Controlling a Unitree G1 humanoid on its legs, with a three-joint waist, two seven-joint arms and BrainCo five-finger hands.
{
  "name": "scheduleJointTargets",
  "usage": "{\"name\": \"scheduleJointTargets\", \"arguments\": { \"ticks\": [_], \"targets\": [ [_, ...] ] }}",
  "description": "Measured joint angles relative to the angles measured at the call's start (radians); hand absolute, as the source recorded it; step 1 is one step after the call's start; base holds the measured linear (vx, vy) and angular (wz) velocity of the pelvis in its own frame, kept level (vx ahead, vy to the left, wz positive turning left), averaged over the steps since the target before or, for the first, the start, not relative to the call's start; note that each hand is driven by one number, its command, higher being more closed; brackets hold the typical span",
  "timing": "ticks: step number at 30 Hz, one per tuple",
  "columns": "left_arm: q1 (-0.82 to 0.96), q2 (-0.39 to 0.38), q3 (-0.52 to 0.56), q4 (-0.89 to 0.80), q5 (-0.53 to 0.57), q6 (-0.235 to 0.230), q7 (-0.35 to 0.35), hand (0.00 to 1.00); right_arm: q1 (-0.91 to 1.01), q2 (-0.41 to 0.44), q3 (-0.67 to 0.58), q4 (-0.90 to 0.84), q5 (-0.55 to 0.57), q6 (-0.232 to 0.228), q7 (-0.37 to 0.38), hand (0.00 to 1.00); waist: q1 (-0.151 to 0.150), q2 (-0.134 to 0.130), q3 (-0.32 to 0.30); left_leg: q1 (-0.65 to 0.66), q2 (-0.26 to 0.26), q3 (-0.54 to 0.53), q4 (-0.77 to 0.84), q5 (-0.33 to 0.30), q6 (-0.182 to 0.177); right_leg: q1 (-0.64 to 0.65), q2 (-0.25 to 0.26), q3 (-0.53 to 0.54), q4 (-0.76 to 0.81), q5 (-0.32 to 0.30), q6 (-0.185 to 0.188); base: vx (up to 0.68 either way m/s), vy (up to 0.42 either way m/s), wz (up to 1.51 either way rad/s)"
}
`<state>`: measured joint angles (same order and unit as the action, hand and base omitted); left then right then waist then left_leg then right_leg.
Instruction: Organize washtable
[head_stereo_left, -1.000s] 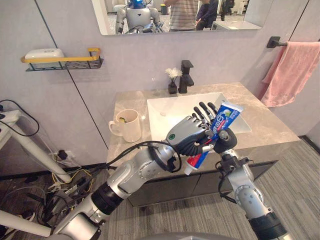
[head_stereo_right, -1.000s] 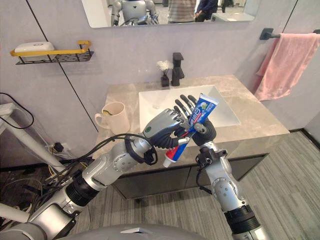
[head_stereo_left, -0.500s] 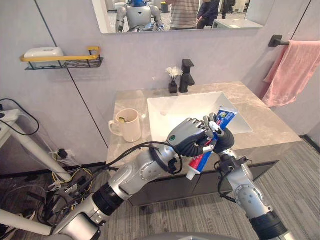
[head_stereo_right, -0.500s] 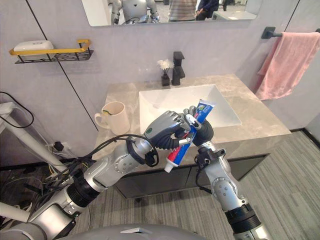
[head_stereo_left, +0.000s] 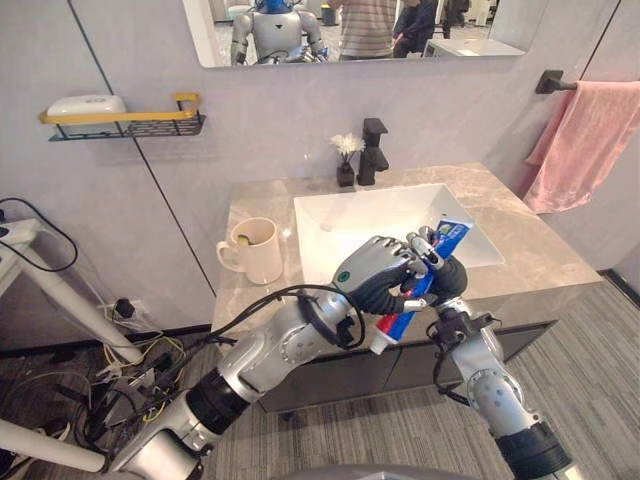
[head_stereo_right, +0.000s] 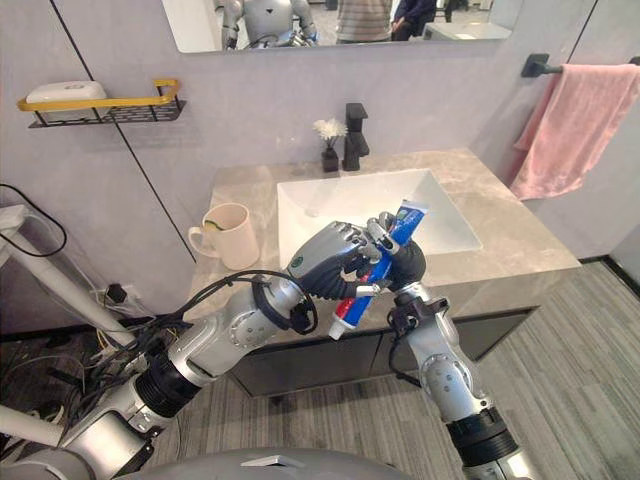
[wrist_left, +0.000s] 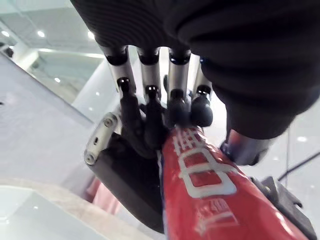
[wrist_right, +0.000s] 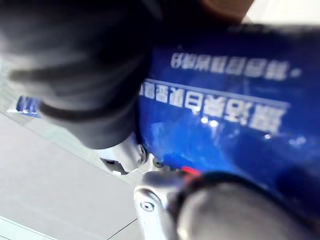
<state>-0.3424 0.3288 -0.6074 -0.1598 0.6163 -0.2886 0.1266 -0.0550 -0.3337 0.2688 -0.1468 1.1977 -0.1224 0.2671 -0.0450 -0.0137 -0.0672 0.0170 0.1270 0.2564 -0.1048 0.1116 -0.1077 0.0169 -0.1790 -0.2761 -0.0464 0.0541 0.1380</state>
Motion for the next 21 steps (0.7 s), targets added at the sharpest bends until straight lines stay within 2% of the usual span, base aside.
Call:
{"name": "scheduleJointTargets", "arguments": {
  "ticks": [5, 9, 11, 16, 21],
  "targets": [
    [0.035, -0.004, 0.079, 0.000, 0.001, 0.002, 0.015, 0.00, 0.009, 0.015, -0.025, 0.002, -0.001, 0.000, -0.005, 1.00, 0.001, 0.000, 0.000, 0.000, 0.000, -0.001, 0.000, 0.000, 0.000, 0.000, 0.000, 0.000, 0.001, -0.001, -0.001, 0.00, 0.000, 0.00],
    [0.050, 0.000, 0.211, -0.015, 0.004, 0.012, 0.046, 0.00, 0.032, 0.040, -0.082, 0.038, -0.001, -0.001, -0.011, 1.00, 0.002, 0.001, 0.000, 0.000, 0.000, -0.001, 0.000, 0.000, 0.000, 0.001, 0.000, -0.001, 0.002, -0.002, -0.003, 0.00, 0.000, 0.00],
    [0.104, 0.004, 0.294, -0.084, 0.004, 0.021, 0.074, 0.00, 0.069, 0.040, -0.113, 0.039, -0.001, -0.002, -0.019, 1.00, 0.002, 0.001, 0.001, -0.002, 0.000, -0.003, 0.000, 0.000, 0.000, 0.001, 0.000, -0.003, 0.002, -0.004, -0.005, 0.01, -0.003, 0.02],
    [0.185, 0.002, 0.398, -0.168, -0.001, 0.023, 0.103, 0.00, 0.086, 0.042, -0.149, 0.040, -0.001, -0.009, -0.031, 1.00, 0.005, 0.003, 0.002, -0.007, 0.000, -0.012, 0.000, 0.000, 0.000, 0.001, 0.000, -0.011, 0.001, -0.004, -0.004, 0.01, -0.003, 0.06],
    [0.271, -0.038, 0.539, -0.245, -0.057, 0.023, 0.145, 0.00, 0.086, 0.047, -0.177, 0.040, -0.012, -0.028, -0.050, 1.00, 0.028, 0.002, 0.007, -0.013, 0.000, -0.016, 0.000, -0.001, -0.001, 0.002, 0.000, -0.016, 0.000, -0.009, -0.001, 0.00, -0.001, 0.02]
  ]
}}
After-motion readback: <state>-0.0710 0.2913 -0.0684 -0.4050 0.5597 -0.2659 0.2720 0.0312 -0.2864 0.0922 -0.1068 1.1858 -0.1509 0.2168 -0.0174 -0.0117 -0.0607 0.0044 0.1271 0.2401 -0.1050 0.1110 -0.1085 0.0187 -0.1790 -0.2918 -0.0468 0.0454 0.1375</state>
